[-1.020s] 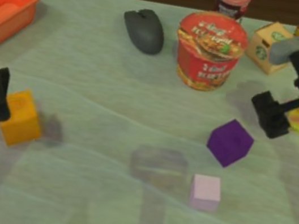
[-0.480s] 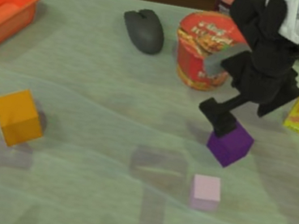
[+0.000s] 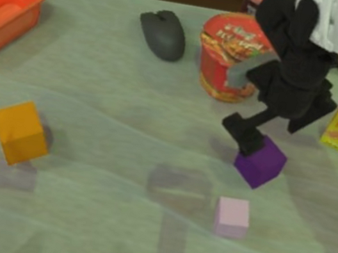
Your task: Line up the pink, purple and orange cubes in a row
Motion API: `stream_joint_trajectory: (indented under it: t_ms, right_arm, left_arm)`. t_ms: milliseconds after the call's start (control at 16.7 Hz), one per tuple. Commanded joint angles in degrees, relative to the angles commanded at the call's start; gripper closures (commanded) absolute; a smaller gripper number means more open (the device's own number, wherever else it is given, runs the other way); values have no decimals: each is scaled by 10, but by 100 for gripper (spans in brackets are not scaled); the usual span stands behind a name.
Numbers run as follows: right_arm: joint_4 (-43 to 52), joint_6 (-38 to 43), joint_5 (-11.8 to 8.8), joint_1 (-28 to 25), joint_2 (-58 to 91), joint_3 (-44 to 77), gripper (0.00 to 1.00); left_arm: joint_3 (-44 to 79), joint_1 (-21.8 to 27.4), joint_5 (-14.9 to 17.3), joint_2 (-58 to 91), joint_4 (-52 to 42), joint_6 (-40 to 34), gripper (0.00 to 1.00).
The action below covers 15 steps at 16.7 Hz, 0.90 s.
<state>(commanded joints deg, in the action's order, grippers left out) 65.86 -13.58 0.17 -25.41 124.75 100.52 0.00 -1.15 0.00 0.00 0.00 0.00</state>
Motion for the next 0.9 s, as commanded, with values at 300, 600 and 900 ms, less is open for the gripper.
stream_joint_trajectory:
  t_ms: [300,600,900]
  right_arm:
    - [-101,1,0,-2,35,-62,0]
    - [-163,2,1,-2,60,-102,0]
    - [-163,2,1,-2,60,-102,15]
  left_arm:
    - [0,0,0,0,0,0,0]
    - [0,0,0,0,0,0,0]
    - [0,0,0,0,0,0,0]
